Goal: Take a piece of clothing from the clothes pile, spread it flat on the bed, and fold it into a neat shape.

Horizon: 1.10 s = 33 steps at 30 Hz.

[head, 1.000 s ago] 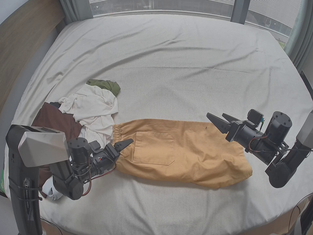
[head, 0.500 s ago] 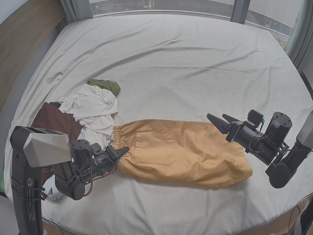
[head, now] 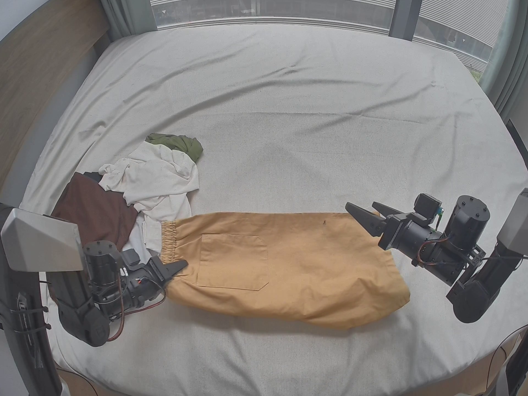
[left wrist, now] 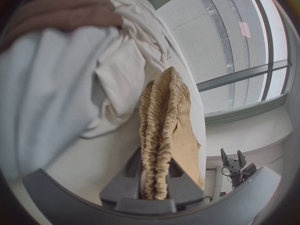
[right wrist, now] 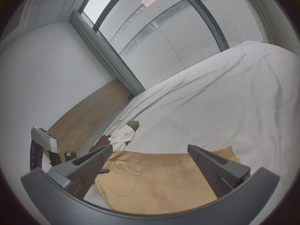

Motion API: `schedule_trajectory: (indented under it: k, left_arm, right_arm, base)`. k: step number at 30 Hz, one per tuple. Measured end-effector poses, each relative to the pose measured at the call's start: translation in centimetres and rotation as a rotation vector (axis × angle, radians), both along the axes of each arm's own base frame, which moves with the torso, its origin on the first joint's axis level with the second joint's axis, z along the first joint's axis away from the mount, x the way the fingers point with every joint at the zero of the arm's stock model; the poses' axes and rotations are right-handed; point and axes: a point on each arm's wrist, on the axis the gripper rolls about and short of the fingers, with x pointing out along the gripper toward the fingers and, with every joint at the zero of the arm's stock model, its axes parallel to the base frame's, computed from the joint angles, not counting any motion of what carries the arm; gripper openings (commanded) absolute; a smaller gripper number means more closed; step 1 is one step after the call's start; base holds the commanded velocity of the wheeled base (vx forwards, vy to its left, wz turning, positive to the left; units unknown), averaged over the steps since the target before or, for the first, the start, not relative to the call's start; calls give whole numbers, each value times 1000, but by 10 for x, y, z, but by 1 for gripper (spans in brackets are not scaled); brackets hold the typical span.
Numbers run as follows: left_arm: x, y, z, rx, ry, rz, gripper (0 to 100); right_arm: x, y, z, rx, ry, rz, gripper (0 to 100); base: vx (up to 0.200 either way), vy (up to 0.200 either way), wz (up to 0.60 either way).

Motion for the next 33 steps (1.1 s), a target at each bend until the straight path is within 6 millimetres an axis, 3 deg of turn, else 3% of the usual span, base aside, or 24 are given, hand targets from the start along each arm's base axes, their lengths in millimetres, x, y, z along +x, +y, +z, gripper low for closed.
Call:
schedule_trajectory:
  k: [8, 15, 26, 33]
  left_arm:
    - [-17, 18, 7, 60, -12, 16, 0]
    - [-25, 15, 14, 118, -54, -28, 0]
    - [-29, -22, 42, 166, -225, -166, 0]
    - [-31, -50, 53, 150, -292, -251, 0]
  right_arm:
    - [-2, 4, -5, -8, 18, 13, 100]
    - [-2, 6, -5, -6, 19, 20, 100]
    - [-3, -1, 13, 23, -38, 2, 100]
    - [2, -16, 17, 27, -52, -53, 100]
  base:
    - [0, 0, 0]
    - [0, 0, 0]
    - [0, 0, 0]
    - [0, 0, 0]
